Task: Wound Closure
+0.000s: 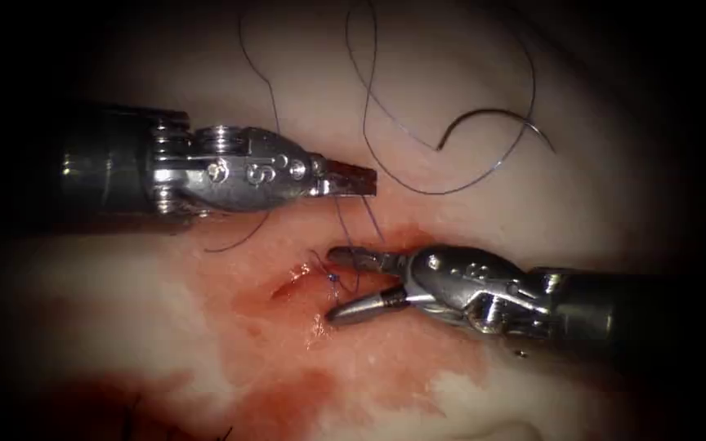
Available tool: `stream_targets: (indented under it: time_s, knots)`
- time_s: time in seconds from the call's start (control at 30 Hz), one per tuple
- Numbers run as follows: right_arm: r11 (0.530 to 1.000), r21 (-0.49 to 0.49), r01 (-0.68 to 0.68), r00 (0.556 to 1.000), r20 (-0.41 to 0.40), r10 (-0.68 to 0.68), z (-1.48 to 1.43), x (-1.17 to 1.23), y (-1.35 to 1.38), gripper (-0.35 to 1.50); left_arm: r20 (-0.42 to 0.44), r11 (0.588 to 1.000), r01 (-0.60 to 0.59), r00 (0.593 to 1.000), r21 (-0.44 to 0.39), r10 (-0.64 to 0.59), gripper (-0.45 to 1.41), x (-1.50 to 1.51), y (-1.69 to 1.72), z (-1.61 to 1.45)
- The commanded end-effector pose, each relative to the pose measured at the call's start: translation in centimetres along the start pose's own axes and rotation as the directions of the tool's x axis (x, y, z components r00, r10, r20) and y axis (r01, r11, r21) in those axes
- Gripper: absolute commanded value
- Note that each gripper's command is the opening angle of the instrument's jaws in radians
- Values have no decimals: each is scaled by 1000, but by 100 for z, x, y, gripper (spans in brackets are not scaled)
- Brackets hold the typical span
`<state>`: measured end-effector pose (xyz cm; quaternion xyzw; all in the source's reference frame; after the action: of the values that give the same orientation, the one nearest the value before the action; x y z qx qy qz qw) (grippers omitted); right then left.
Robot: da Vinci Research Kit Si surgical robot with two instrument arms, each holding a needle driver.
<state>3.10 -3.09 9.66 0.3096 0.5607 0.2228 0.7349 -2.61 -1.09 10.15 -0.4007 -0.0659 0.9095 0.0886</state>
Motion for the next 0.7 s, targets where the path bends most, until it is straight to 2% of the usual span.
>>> stream_targets:
  time_s: [0.03, 0.27, 0.7]
  knots:
    - [1000, -3, 2, 1000, -2, -2, 13, 2, 4, 133, 0, 1000, -1, 1000, 2, 1, -45, 0, -2, 7]
    - [1000, -9, 2, 1000, -1, -2, 29, -3, 6, 133, 0, 1000, -1, 1000, 2, 1, -45, 0, -3, 7]
    - [1000, -1, 4, 1000, 5, -4, 36, -9, 4, 133, 0, 1000, 0, 1000, 2, 0, -45, -1, -4, 7]
